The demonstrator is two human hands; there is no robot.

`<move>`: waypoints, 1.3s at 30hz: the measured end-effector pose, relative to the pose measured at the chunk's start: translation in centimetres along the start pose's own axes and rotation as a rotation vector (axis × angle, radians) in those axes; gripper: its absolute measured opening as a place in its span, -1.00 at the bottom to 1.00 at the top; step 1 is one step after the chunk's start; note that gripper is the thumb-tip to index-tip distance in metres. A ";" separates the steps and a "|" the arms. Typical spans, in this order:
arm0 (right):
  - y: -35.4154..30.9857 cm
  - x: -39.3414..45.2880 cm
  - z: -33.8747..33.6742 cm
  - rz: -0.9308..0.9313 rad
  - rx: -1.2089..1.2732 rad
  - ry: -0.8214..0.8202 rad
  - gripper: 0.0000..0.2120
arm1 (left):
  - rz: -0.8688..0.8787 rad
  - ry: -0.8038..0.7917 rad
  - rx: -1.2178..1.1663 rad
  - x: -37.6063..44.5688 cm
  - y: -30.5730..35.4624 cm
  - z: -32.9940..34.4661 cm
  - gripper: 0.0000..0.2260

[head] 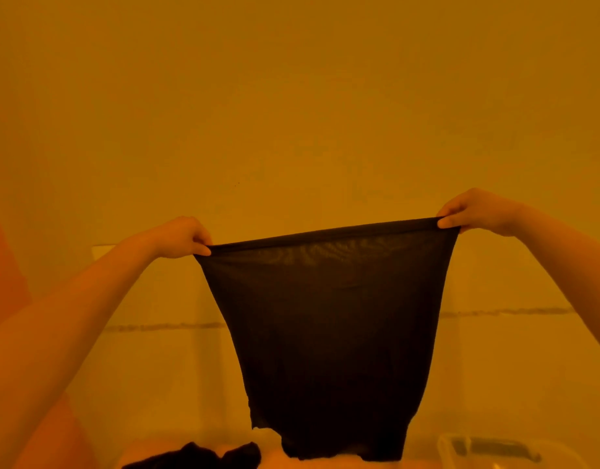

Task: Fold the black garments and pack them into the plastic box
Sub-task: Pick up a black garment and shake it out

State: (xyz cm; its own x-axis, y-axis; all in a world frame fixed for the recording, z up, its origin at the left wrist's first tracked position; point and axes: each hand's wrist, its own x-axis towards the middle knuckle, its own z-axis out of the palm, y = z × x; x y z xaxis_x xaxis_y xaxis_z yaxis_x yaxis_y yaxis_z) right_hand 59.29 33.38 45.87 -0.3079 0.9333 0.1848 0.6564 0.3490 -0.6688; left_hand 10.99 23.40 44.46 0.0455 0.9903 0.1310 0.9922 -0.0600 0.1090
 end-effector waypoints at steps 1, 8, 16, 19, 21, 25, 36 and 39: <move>0.0 0.1 0.2 -0.009 -0.015 -0.010 -0.91 | -0.016 0.012 0.055 0.2 0.2 0.1 -0.84; 0.8 1.0 1.1 -0.018 -0.049 0.056 -0.91 | -0.119 0.254 -0.020 1.2 -0.1 1.9 -0.86; 3.1 2.4 3.1 -0.020 -0.077 0.130 -0.85 | -0.169 0.340 -0.096 2.4 1.4 4.0 -0.84; 4.0 2.7 3.4 -0.026 -0.067 0.196 -0.82 | -0.176 0.379 -0.138 2.7 1.8 4.7 -0.83; 4.2 2.5 3.2 -0.013 -0.046 0.239 -0.83 | -0.175 0.413 -0.164 2.7 1.7 5.1 -0.84; 3.4 0.7 2.6 -0.056 -0.066 0.302 -0.85 | -0.189 0.496 -0.273 2.2 2.4 5.1 -0.83; 2.7 -16.6 7.9 0.093 -0.014 0.204 -0.89 | -0.096 0.406 -0.569 -12.6 1.6 12.1 -0.89; 4.1 -23.0 12.5 0.139 -0.045 0.146 -0.88 | -0.118 0.299 -0.598 -18.8 0.7 16.8 -0.89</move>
State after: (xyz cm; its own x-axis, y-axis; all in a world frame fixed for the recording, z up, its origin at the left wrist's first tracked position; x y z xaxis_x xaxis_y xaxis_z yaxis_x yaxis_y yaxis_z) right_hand 60.43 12.30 29.86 -0.1110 0.9739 0.1978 0.7170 0.2163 -0.6627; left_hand 12.80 6.84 25.52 -0.1786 0.9226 0.3419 0.7497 -0.0974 0.6545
